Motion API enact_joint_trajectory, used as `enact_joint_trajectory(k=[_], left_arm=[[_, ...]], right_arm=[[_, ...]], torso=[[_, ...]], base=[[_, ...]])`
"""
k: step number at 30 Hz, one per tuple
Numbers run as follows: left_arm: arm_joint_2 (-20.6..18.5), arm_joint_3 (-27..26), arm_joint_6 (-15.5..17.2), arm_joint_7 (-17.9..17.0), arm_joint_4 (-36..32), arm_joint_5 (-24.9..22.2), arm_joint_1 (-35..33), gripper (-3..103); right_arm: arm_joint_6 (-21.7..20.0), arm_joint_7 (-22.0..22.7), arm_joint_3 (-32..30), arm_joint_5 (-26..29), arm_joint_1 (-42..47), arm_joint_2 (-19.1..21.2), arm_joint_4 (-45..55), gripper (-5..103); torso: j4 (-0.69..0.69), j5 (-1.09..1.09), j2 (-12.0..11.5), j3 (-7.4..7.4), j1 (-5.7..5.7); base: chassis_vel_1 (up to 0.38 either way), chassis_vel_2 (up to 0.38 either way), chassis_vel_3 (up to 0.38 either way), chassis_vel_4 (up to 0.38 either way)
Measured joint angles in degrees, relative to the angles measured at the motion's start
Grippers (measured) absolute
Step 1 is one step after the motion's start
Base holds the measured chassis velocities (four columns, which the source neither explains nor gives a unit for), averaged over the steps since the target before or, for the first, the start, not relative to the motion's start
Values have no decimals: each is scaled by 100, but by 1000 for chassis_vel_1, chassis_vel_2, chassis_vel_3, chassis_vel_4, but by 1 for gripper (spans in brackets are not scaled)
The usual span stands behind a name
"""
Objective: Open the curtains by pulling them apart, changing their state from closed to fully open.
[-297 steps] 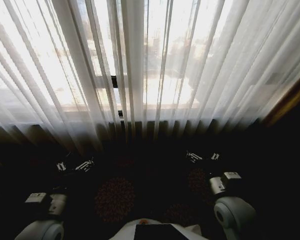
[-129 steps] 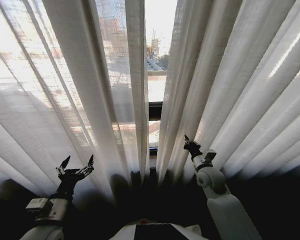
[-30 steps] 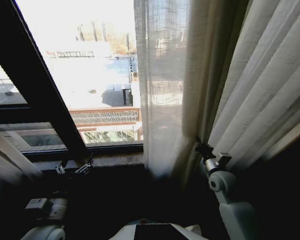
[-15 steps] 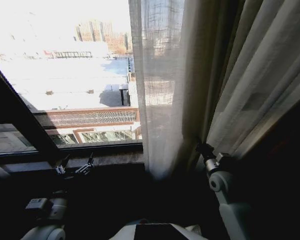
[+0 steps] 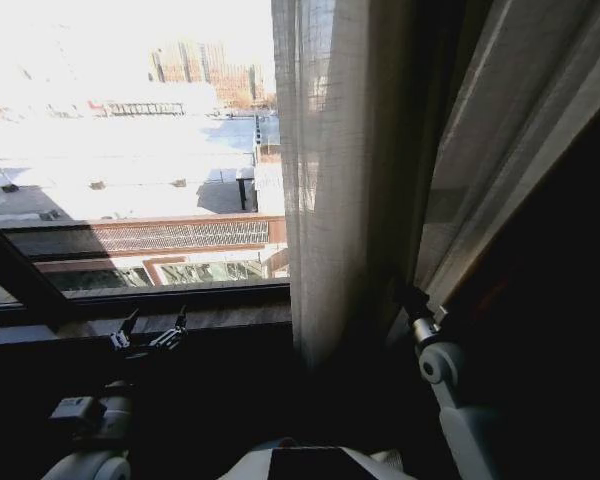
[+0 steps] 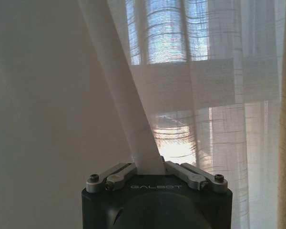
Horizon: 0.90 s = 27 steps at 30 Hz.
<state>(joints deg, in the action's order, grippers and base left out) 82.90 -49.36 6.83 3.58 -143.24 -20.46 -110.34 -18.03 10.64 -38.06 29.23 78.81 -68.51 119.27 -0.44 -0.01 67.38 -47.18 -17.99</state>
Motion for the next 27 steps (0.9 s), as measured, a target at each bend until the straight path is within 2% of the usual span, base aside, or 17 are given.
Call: enact_joint_trajectory(k=[19,27], left_arm=[[17,-4,-3,1,0,-4,1,100],[33,1,-13,3,-1,-4,-3,100]], right_arm=[[28,11,22,-5,-8,10,0,0],[26,135,-61,-7,-6,-2,-71,0]], torso=[[0,2,0,0,0],[0,5,0,0,0]], base=[[-348,-348,337,341],[-57,-76,79,59]])
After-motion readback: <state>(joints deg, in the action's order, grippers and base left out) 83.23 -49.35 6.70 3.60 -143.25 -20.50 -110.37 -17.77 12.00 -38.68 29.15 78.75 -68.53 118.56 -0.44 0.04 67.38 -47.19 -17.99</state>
